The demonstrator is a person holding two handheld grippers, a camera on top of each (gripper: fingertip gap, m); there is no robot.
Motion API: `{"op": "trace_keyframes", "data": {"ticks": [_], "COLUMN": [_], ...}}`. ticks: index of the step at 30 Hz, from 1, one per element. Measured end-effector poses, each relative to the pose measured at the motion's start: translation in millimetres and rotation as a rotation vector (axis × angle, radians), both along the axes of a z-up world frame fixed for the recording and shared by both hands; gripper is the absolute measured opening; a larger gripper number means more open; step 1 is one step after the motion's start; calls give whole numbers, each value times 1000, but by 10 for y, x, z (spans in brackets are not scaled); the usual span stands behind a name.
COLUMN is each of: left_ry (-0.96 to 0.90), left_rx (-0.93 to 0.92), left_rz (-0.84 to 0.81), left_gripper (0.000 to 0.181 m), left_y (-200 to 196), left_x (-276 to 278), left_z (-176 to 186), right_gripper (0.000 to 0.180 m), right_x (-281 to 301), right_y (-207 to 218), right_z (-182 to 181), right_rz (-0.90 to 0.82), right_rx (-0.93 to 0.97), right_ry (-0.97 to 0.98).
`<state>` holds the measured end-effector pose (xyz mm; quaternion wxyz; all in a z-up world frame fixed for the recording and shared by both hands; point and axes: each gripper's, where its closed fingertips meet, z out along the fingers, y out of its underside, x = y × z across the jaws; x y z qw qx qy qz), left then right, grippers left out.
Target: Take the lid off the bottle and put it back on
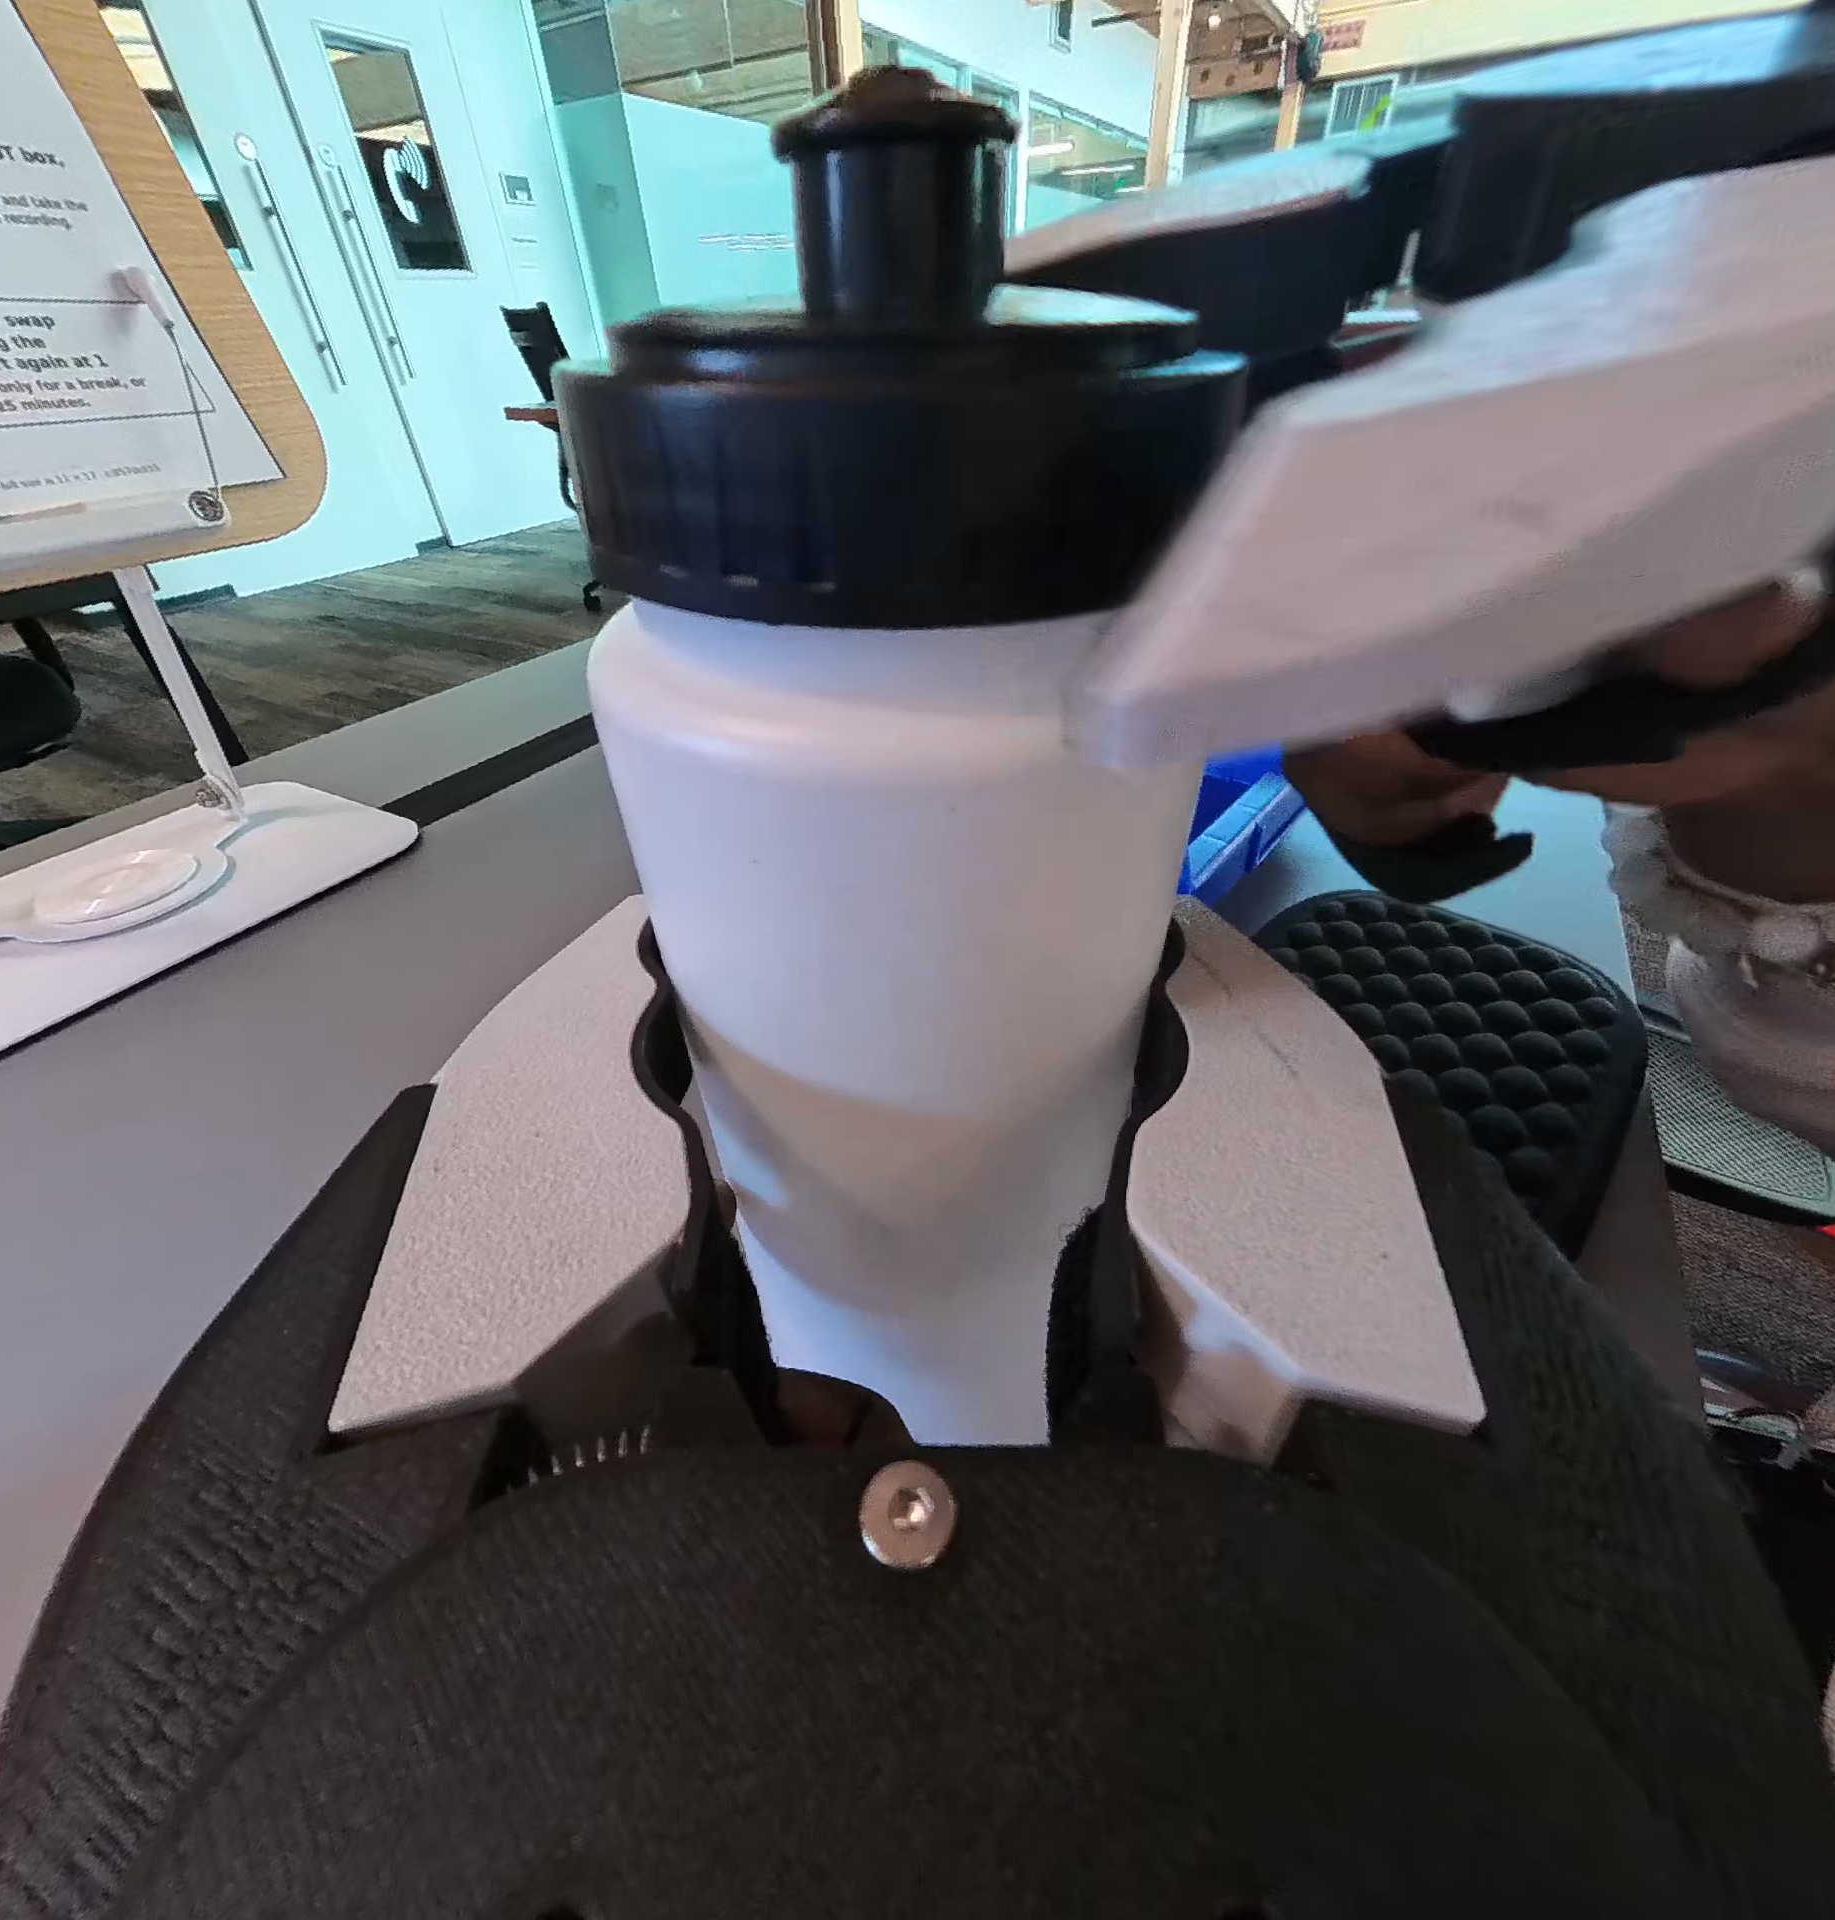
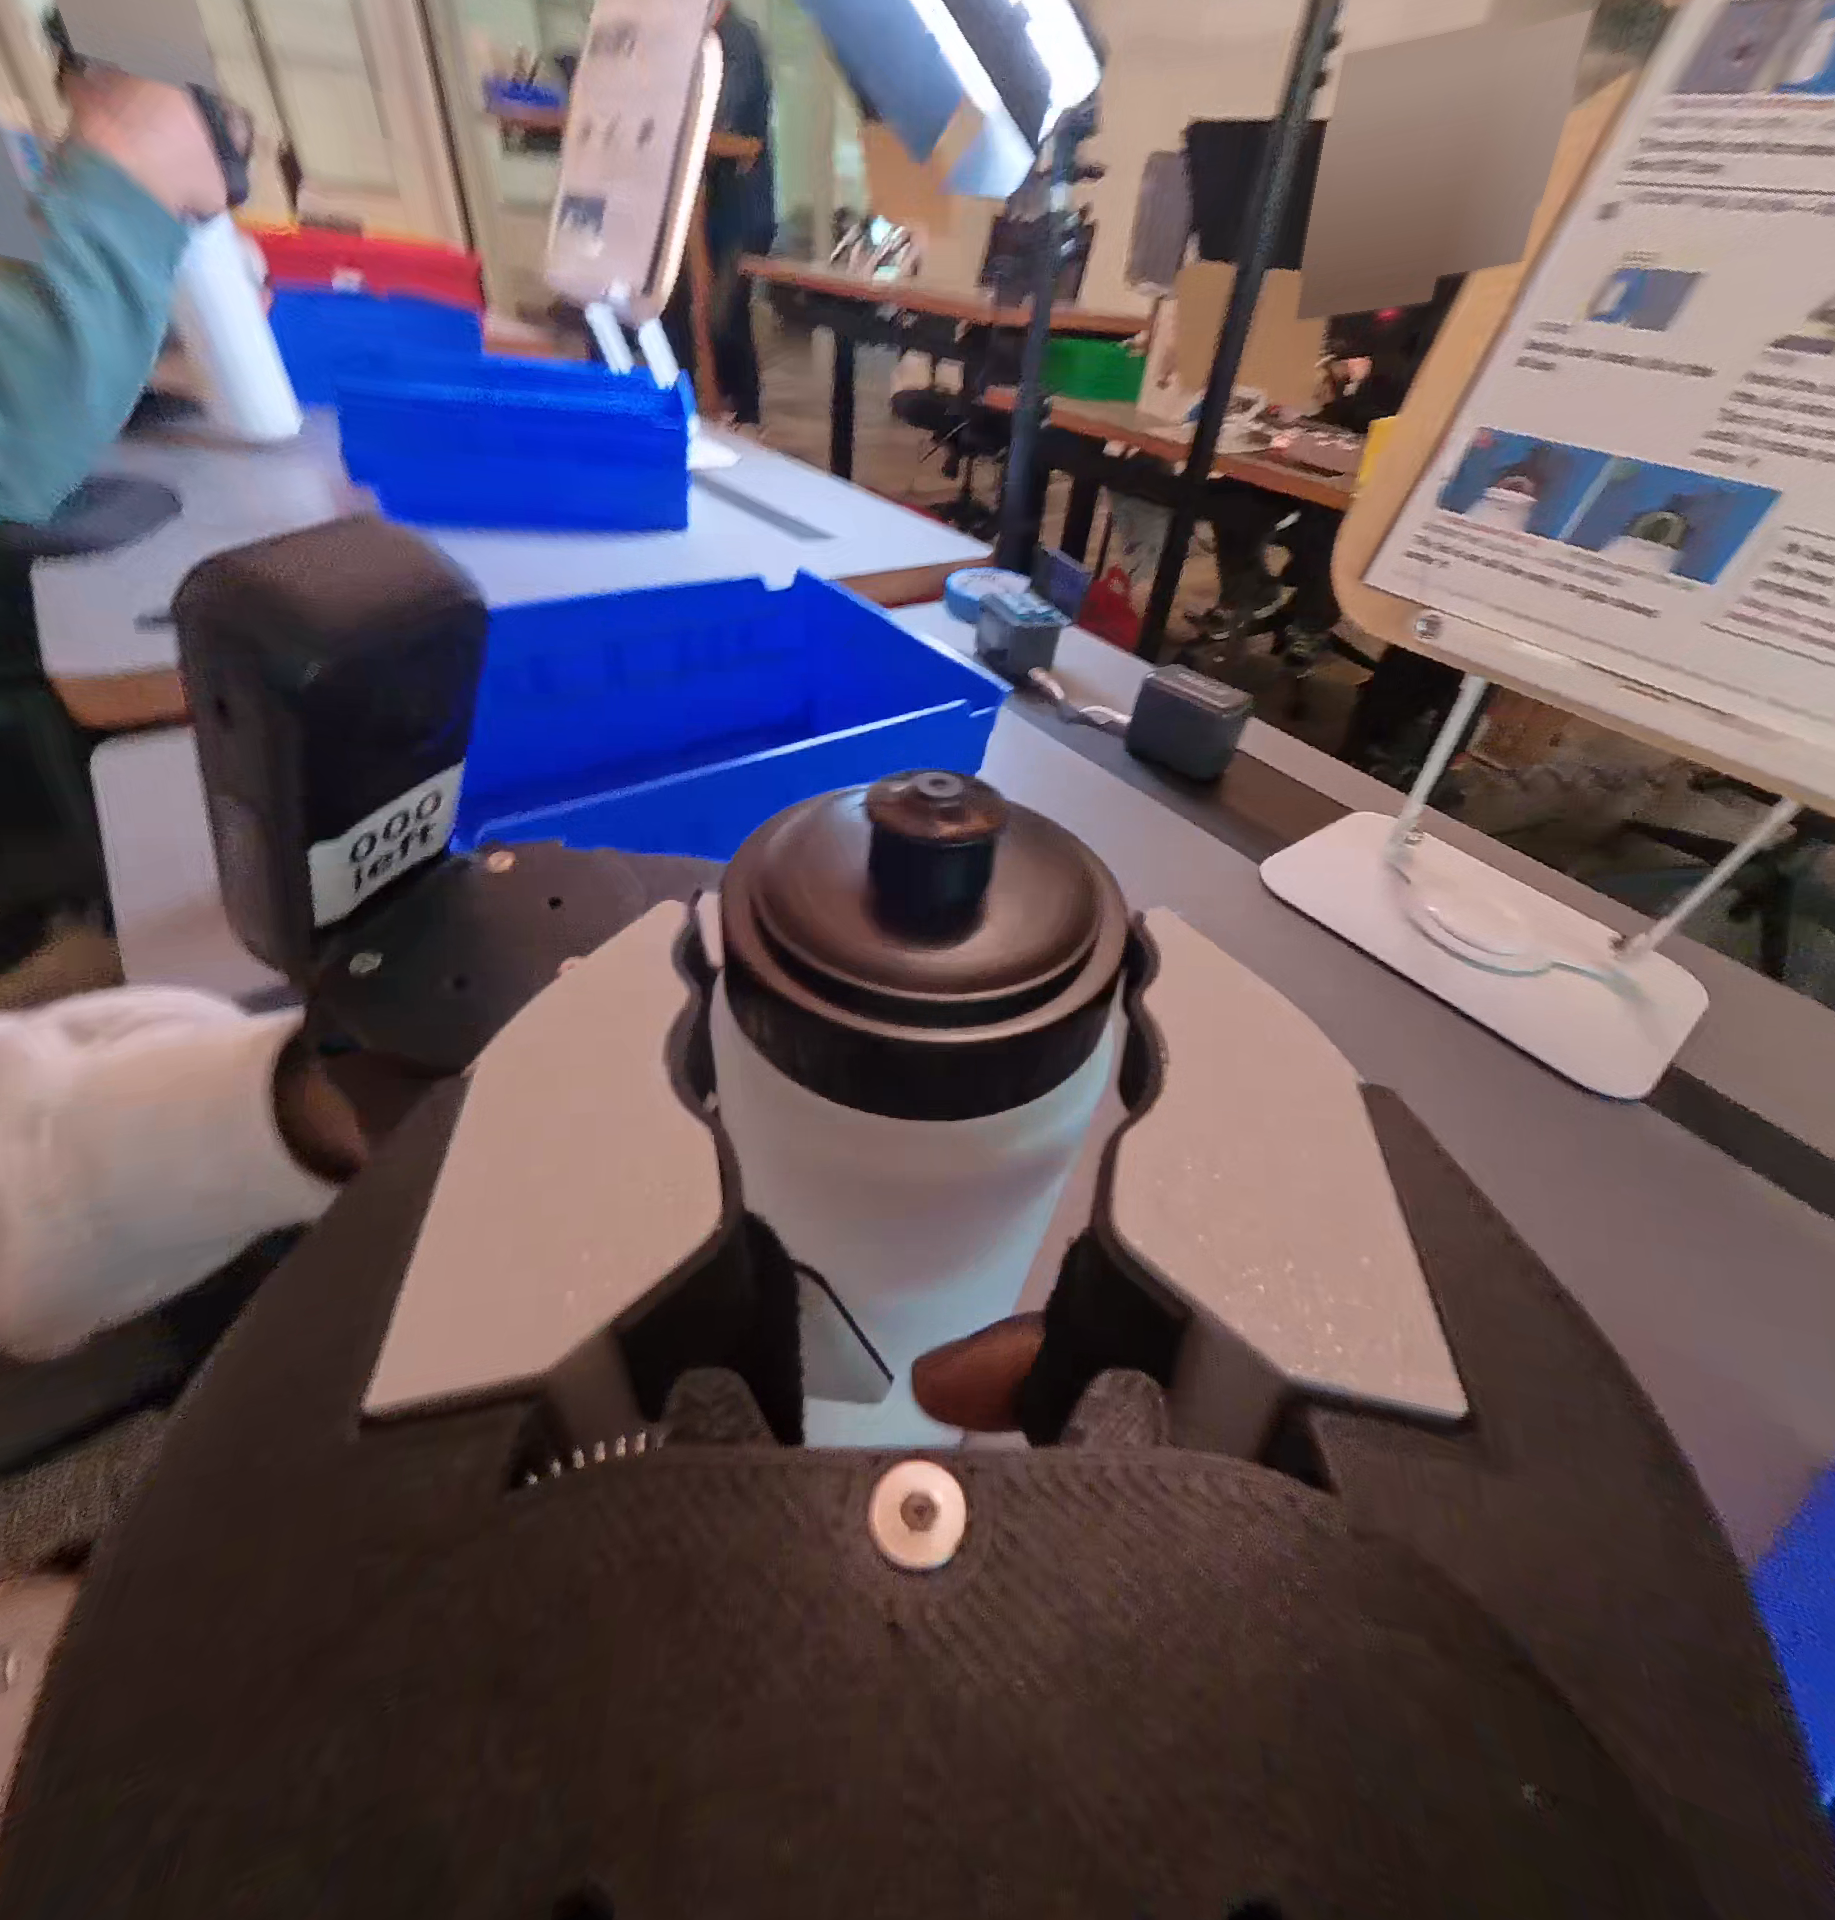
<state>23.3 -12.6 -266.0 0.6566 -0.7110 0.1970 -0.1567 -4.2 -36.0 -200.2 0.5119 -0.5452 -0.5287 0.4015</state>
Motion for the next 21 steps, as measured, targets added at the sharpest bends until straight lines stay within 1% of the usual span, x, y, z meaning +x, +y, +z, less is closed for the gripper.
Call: {"op": "trace_keyframes", "data": {"ticks": [2,3,6,8,10,11,12,14,16,18,19,20,21], "left_ry": [-8,-12,-16,-19,-24,-25,-23,-21,-22,-19,-15,-11,-10], "left_rx": [-2,-4,-2,1,1,2,4,5,2,2,7,12,15], "left_rz": [-7,-16,-33,-43,-44,-43,-39,-18,-9,-5,-9,-12,-8], "left_gripper": [86,86,86,86,86,86,86,86,86,86,86,86,86], "left_y": [8,9,2,-6,-9,-12,-15,-7,2,2,-10,-23,-29], "left_x": [-1,2,9,14,8,3,1,-7,-8,-2,6,11,8], "left_z": [0,0,1,2,4,5,5,4,3,3,4,5,6], "right_gripper": [100,103,106,94,74,73,73,72,74,79,82,84,87], "right_x": [-17,-14,24,17,-26,-36,-36,-44,-58,-64,-57,-50,-48], "right_y": [-112,-139,-163,-138,-124,-130,-137,-108,-61,-12,-20,-34,-65], "right_z": [28,59,108,145,125,133,136,136,134,130,135,136,141], "right_rz": [154,243,521,640,691,696,690,600,425,192,103,51,57], "right_rx": [3,-9,-19,-12,-5,-11,-15,-21,-24,-4,19,31,22], "right_ry": [-18,-12,-2,31,43,56,67,86,87,83,88,91,87]}}
